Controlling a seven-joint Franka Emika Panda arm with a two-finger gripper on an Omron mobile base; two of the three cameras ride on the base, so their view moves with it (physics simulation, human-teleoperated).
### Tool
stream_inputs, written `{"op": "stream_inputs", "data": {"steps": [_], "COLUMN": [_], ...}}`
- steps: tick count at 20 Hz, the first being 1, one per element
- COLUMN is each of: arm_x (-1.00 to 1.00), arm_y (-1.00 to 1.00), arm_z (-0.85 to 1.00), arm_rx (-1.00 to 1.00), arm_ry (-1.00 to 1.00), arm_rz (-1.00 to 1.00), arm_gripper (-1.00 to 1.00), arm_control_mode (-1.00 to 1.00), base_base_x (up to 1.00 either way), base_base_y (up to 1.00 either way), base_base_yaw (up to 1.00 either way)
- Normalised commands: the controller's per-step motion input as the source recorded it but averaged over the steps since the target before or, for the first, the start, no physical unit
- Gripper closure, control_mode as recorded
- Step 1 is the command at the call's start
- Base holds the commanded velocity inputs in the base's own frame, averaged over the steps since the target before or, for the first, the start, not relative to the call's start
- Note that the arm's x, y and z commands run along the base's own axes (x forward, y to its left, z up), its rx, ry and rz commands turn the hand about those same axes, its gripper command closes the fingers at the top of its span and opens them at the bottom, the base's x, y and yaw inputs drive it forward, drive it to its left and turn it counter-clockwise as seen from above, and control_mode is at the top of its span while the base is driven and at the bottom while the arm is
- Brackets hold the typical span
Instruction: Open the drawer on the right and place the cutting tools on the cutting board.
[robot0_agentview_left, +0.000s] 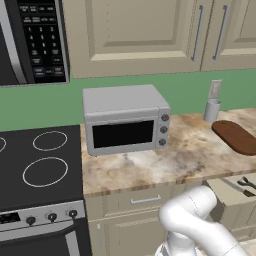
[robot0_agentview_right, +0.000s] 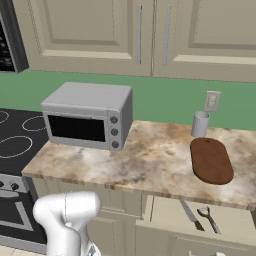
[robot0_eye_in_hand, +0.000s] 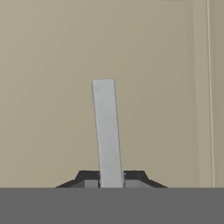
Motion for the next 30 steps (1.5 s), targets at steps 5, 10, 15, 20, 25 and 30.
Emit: {"op": "stream_inputs", "data": {"steps": [5,10,15,20,25,30], "arm_x": [-0.62,-0.59,-0.29,0.00,-0.06,-0.65], "arm_y": [-0.18,-0.18,-0.10,0.00,-0.04,-0.19], "arm_z": [-0.02,-0.01,0.00,0.00,0.03,0.62], "arm_rx": [0.05,0.05,0.02,0.00,0.00,0.00], "arm_ry": [0.00,0.00,0.00,0.00,0.00,-0.06], "arm_rz": [0.00,0.00,0.00,0.00,0.00,0.00], "arm_gripper": [1.00,1.00,1.00,-1.00,-1.00,-1.00], "arm_control_mode": [-1.00,-1.00,-1.00,-1.00,-1.00,-1.00], "base_base_x": [0.00,0.00,0.00,0.00,0.00,0.00], "base_base_y": [0.00,0.00,0.00,0.00,0.00,0.00], "base_base_yaw": [0.00,0.00,0.00,0.00,0.00,0.00]}}
